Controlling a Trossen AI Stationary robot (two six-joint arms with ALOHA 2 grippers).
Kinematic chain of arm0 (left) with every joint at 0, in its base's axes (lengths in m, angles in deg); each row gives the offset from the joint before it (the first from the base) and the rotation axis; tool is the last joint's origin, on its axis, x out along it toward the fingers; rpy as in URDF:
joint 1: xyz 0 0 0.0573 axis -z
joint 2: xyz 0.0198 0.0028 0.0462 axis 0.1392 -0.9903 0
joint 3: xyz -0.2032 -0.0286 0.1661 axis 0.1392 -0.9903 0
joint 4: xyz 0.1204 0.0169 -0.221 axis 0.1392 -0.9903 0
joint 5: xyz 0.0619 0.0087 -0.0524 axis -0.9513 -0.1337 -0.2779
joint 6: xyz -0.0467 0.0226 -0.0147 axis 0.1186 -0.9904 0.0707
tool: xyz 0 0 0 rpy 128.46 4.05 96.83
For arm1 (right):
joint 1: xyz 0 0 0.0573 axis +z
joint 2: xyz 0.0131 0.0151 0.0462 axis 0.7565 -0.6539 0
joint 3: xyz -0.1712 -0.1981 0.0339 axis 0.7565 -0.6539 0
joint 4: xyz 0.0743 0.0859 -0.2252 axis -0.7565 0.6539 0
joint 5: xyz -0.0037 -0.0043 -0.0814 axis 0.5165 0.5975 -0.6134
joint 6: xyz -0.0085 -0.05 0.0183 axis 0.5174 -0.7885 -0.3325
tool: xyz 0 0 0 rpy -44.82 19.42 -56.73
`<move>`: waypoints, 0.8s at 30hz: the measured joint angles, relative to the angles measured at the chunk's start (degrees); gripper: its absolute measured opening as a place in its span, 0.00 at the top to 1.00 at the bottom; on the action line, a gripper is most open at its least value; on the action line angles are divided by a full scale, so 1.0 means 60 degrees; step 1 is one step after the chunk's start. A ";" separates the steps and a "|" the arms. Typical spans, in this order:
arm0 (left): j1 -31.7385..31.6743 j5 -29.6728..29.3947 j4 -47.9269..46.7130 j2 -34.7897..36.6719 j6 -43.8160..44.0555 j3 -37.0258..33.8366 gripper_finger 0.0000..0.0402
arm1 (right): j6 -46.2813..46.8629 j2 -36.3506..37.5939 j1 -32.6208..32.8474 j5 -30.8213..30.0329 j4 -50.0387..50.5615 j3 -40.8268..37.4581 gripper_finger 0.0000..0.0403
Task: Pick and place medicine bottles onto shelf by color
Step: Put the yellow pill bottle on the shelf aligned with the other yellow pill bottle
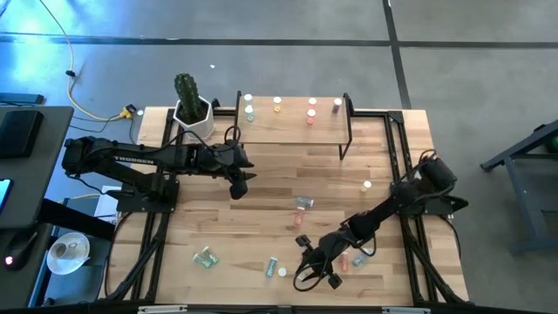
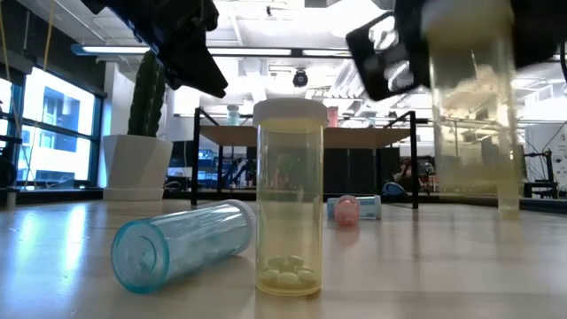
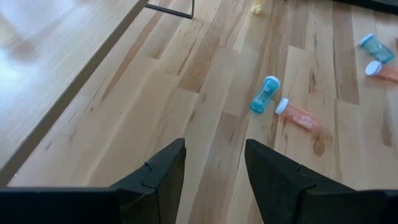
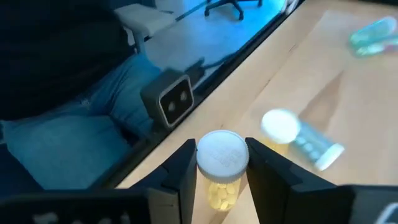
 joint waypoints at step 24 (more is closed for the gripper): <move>-0.0004 -0.1583 0.0008 0.0000 -0.1659 0.0002 0.61 | -0.3151 0.4842 -0.5307 -0.3661 0.0397 0.0248 0.74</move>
